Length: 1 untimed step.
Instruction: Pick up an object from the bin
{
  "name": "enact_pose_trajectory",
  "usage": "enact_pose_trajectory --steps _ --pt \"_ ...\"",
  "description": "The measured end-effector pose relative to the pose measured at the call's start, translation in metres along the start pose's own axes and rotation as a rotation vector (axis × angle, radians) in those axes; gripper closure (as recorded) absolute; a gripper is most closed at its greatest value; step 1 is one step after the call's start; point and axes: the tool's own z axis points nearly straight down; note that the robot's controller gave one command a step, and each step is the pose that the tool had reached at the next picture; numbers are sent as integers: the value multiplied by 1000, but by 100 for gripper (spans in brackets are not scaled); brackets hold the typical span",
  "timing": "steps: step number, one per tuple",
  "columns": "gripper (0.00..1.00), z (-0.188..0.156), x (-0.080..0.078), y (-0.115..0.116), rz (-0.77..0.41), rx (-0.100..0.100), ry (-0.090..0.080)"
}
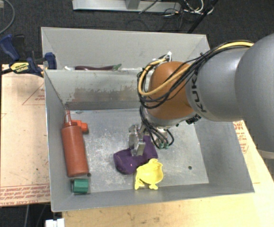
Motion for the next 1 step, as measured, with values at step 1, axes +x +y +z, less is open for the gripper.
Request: enact_pose_trajectory --steps 1 --pt "100 0 0 0 0 0 0"
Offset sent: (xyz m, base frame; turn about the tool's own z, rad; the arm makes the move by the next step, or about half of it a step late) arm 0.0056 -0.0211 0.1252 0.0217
